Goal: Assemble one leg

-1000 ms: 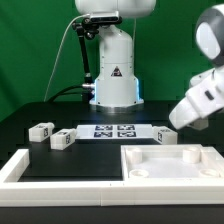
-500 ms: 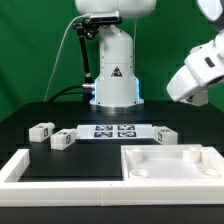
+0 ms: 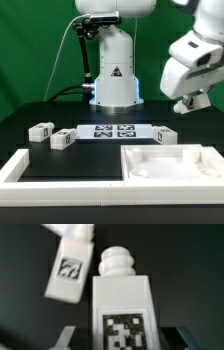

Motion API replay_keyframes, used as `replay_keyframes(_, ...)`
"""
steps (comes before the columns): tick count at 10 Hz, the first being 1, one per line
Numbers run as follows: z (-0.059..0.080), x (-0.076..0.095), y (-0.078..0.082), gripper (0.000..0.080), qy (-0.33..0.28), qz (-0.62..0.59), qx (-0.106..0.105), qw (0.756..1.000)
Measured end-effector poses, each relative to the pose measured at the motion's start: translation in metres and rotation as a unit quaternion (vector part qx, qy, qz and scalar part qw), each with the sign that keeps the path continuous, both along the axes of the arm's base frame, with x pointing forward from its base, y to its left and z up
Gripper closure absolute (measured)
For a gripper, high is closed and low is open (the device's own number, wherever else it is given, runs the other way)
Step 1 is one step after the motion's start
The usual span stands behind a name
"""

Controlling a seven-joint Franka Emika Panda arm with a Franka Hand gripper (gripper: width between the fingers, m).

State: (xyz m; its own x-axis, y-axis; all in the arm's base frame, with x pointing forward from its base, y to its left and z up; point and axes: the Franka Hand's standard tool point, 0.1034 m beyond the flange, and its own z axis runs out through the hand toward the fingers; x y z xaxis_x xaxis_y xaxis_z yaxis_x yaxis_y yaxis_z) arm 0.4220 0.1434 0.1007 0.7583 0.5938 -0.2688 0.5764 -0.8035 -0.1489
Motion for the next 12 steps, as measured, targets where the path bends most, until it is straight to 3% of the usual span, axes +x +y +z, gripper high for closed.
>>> replay_keyframes(3, 0.023, 0.031, -0.02, 0.0509, -0.086, -0.006, 0.042, 0.995)
replay_keyframes(5, 0.018, 0.037, -0.029, 0.0509, -0.18, -0.015, 0.083, 0.98)
replay_keyframes(7, 0.015, 0.043, -0.041, 0.0509, -0.231, -0.017, 0.095, 0.968)
replay_keyframes(9, 0.005, 0.06, -0.064, 0.0509, -0.264, -0.043, 0.1, 0.958)
replay_keyframes(10, 0.01, 0.068, -0.05, 0.0509, -0.244, -0.057, 0.107, 0.962)
replay_keyframes(12, 0.012, 0.073, -0.05, 0.0509, -0.248, -0.054, 0.107, 0.961)
